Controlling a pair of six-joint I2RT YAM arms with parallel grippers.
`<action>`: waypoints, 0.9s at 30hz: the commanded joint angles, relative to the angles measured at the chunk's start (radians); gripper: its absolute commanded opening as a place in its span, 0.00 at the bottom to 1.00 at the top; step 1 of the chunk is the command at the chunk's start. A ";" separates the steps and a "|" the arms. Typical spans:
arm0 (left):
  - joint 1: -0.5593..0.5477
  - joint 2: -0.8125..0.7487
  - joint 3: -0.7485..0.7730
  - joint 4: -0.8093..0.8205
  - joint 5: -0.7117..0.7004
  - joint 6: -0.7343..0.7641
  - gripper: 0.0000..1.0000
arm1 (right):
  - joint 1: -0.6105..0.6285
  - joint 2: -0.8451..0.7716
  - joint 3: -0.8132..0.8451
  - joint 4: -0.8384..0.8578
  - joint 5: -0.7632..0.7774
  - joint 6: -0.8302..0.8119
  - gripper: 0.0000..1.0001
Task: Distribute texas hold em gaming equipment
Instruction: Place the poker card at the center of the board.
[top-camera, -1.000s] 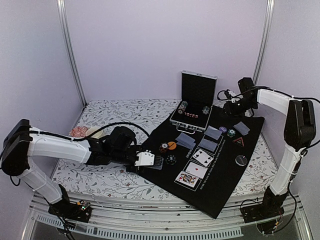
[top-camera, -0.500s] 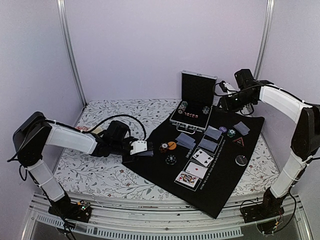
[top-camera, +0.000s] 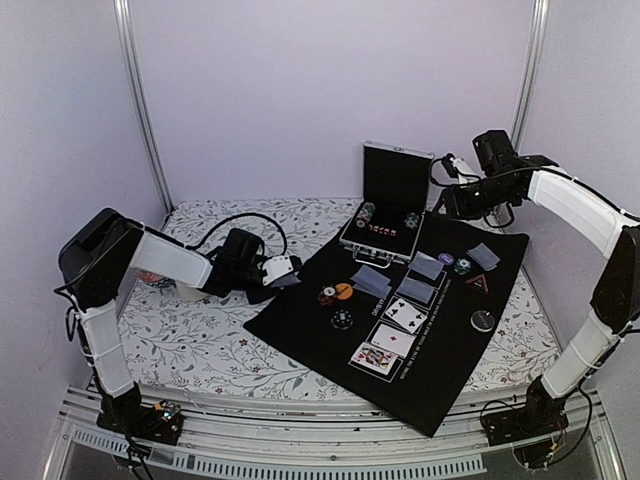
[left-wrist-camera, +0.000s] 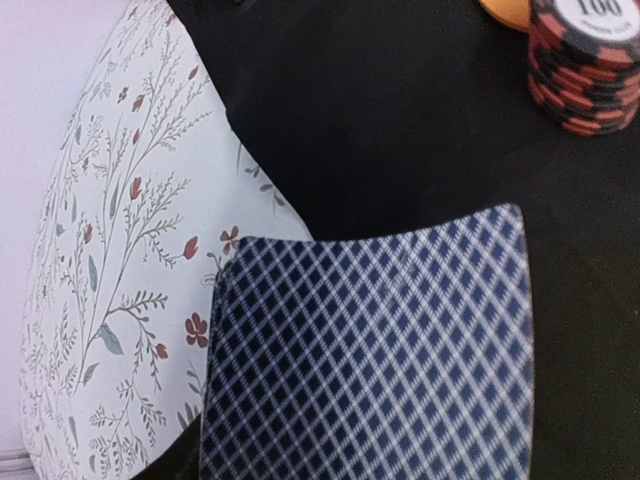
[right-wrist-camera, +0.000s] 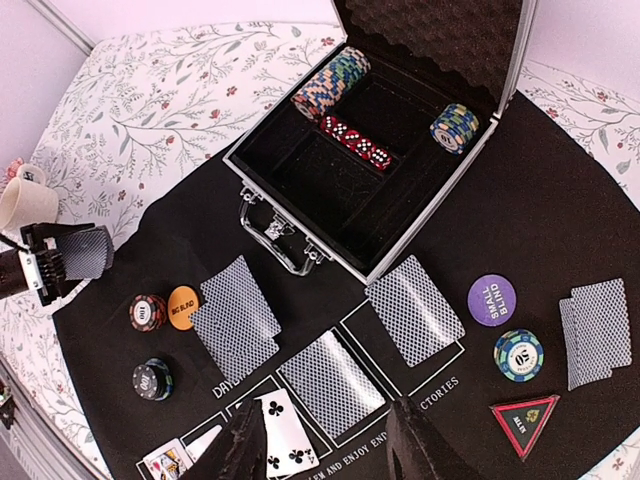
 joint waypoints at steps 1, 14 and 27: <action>0.017 0.041 0.062 -0.075 -0.041 -0.014 0.55 | 0.025 -0.062 0.029 -0.028 0.030 0.018 0.43; 0.092 0.119 0.143 -0.234 0.004 -0.089 0.60 | 0.043 -0.108 0.082 -0.053 0.054 0.027 0.44; 0.133 0.142 0.219 -0.429 0.107 -0.133 0.71 | 0.048 -0.137 0.105 -0.068 0.071 0.029 0.45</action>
